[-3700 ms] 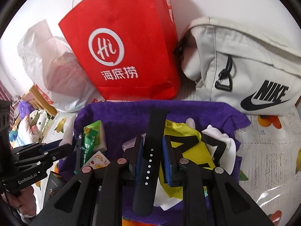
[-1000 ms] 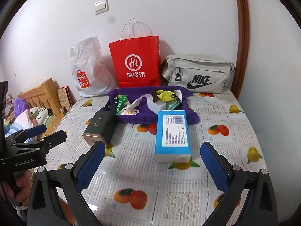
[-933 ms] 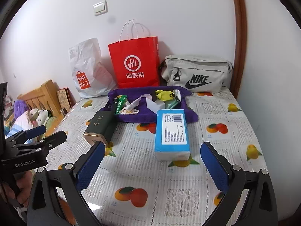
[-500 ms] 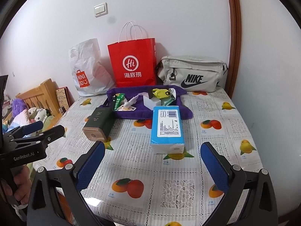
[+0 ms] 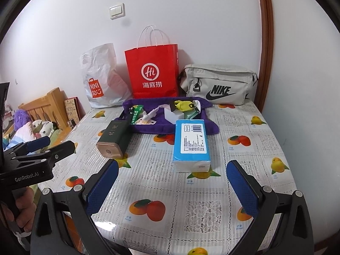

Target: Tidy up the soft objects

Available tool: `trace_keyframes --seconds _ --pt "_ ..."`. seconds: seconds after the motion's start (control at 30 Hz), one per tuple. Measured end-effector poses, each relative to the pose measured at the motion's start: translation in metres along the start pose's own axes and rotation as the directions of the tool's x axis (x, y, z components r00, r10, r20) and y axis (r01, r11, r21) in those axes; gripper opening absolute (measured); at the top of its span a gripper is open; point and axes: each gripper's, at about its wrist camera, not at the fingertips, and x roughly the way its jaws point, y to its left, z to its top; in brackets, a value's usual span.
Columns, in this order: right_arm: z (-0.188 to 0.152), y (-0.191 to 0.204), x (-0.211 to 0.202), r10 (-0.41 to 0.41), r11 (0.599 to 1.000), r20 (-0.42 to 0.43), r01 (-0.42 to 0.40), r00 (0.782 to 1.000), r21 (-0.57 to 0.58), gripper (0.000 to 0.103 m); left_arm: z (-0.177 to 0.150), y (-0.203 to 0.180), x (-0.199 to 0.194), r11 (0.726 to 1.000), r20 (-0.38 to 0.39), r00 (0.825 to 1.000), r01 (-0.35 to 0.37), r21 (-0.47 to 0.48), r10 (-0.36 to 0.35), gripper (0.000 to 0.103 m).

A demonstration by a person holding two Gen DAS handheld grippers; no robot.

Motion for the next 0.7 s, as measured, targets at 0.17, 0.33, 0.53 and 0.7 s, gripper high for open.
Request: trace_keyframes --seconds 0.17,0.33,0.53,0.7 --pt "-0.0010 0.0010 -0.0014 0.015 1.000 -0.001 -0.015 1.000 0.003 0.100 -0.0007 0.0001 -0.0004 1.000 0.001 1.000 0.000 0.001 0.000 0.097" --pt "-0.0017 0.0020 -0.0024 0.012 1.000 0.000 -0.012 1.000 0.005 0.100 -0.0005 0.0003 -0.0007 1.000 0.000 1.000 0.000 -0.001 0.000 0.097" --pt "-0.0021 0.0027 -0.0031 0.011 1.000 0.002 -0.011 1.000 0.003 0.100 -0.0008 0.0002 -0.0012 1.000 0.001 1.000 0.000 -0.001 0.000 0.097" --pt "-0.0020 0.0030 -0.0031 0.008 1.000 0.003 -0.008 1.000 0.001 0.100 -0.0013 0.0001 -0.0019 1.000 0.001 1.000 0.000 -0.001 0.000 0.097"
